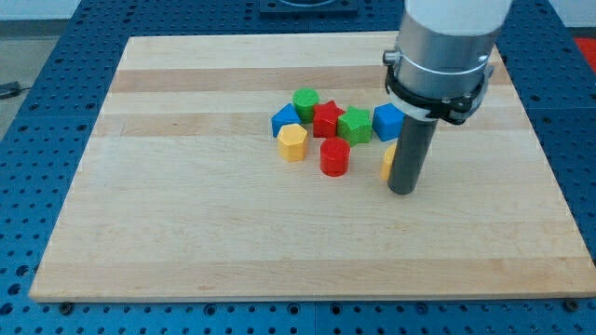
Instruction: Push yellow heart and blue cube into group of blocks
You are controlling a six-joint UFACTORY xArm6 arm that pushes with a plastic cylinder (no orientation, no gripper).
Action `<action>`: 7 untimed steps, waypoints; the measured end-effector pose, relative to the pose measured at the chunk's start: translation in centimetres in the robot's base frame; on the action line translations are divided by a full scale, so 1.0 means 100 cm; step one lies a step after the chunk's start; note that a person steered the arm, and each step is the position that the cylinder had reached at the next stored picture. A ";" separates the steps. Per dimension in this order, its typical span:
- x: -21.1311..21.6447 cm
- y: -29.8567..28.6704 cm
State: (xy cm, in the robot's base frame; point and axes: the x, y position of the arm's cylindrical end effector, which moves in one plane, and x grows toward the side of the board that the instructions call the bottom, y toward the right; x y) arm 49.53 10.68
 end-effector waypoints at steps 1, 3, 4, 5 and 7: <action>-0.004 0.023; -0.011 0.040; -0.012 0.012; -0.021 0.002; -0.035 -0.010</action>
State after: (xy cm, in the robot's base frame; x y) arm 46.07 9.67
